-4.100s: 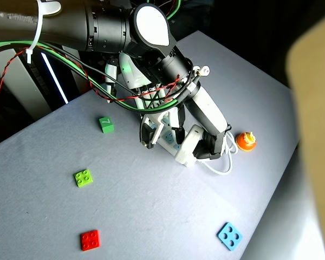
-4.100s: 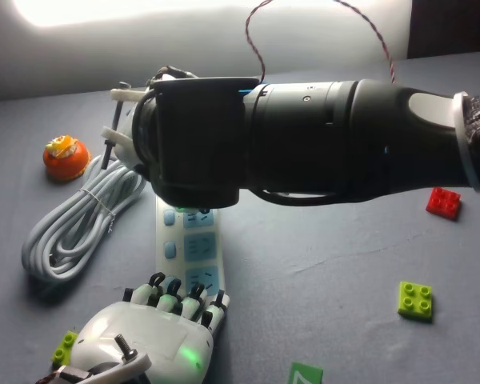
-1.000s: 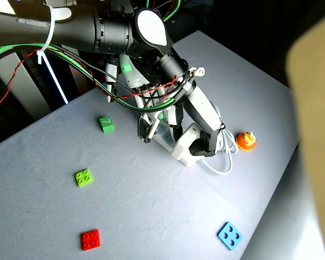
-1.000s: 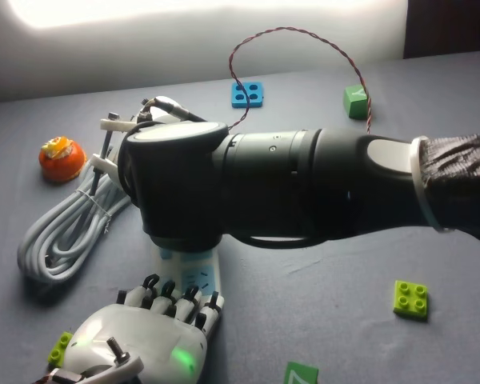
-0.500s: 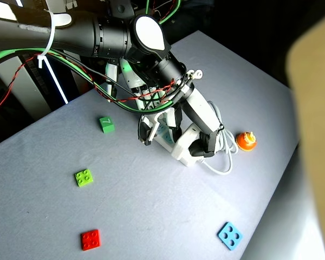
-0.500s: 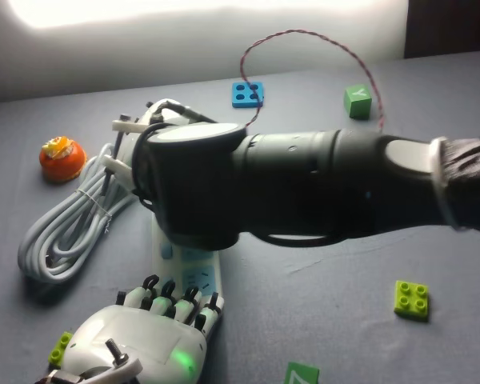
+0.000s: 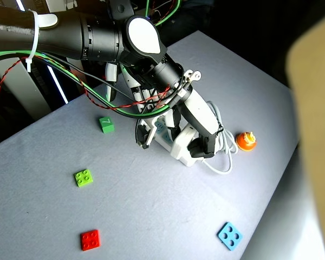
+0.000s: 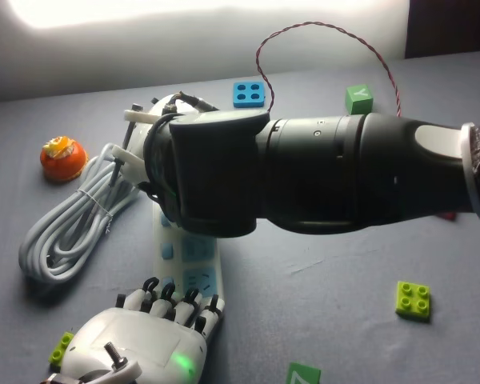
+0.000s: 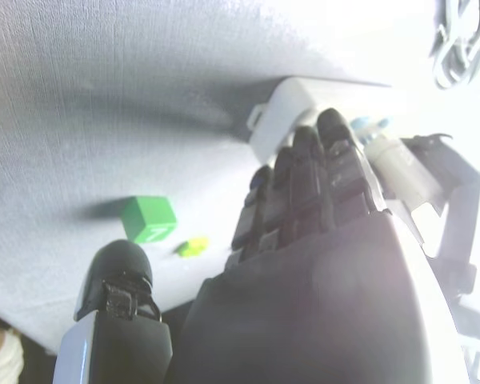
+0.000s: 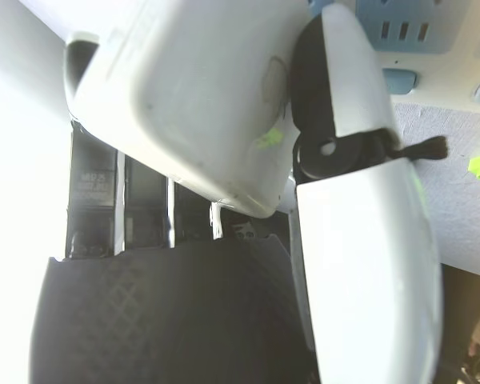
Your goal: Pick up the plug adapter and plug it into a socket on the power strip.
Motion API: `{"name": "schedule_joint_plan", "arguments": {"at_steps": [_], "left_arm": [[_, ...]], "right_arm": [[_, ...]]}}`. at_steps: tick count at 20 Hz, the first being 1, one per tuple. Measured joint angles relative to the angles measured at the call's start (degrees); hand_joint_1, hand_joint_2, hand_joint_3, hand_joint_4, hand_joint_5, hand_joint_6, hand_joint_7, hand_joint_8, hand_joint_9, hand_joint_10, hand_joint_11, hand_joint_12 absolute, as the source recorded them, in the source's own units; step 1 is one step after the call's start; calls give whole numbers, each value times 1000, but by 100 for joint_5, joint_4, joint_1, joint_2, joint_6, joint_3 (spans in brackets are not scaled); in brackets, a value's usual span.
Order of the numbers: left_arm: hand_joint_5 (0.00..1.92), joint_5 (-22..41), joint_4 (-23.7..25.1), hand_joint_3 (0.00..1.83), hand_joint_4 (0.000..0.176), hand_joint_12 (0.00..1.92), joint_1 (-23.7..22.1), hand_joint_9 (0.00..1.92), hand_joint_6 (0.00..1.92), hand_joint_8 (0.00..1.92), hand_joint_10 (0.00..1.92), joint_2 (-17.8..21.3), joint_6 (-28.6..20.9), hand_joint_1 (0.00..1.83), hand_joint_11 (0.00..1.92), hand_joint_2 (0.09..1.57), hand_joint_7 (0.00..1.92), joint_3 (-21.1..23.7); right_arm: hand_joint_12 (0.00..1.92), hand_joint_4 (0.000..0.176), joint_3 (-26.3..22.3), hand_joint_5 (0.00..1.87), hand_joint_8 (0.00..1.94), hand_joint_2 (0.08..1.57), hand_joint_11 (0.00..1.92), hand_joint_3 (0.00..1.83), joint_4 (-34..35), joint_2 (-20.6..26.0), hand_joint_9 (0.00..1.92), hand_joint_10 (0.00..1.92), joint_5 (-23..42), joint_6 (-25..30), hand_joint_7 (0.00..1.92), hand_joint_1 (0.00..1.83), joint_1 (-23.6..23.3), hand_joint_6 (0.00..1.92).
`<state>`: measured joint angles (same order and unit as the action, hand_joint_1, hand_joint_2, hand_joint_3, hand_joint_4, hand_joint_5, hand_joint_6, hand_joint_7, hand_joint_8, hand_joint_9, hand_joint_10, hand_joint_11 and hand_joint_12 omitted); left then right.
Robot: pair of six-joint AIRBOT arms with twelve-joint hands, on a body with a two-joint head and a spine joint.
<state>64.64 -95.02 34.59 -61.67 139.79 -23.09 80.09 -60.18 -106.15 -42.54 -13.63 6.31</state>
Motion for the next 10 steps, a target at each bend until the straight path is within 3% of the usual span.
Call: {"name": "schedule_joint_plan", "arguments": {"at_steps": [4, 8, 9, 10], "left_arm": [[139, 9, -2, 1, 0, 301, -2, 120, 6, 7, 6, 0, 0, 0, 0, 1212, 143, 7], [137, 11, -2, 1, 0, 293, 0, 123, 0, 0, 1, 0, 0, 0, 0, 1211, 140, 7], [148, 11, -2, 1, 0, 316, 0, 135, 3, 3, 4, 0, -2, 0, 0, 1213, 150, 7], [150, 9, -2, 1, 0, 308, 0, 137, 2, 2, 3, 4, -2, 0, 0, 1216, 150, 7]], "right_arm": [[1633, 0, -7, 757, 1314, 1208, 606, 1, 20, 26, 721, 1207, 22, -11, 870, 1186, -7, 1196], [1602, 5, -31, 710, 1285, 1231, 547, 0, 28, 63, 703, 1009, 57, -31, 830, 1151, -4, 1341], [1595, 0, -31, 706, 769, 1258, 468, 1, 50, 74, 630, 945, 76, -31, 751, 1035, -4, 1383], [1568, 0, -31, 720, 467, 1252, 458, 1, 55, 85, 625, 884, 83, -37, 801, 1020, -2, 1370]]}}
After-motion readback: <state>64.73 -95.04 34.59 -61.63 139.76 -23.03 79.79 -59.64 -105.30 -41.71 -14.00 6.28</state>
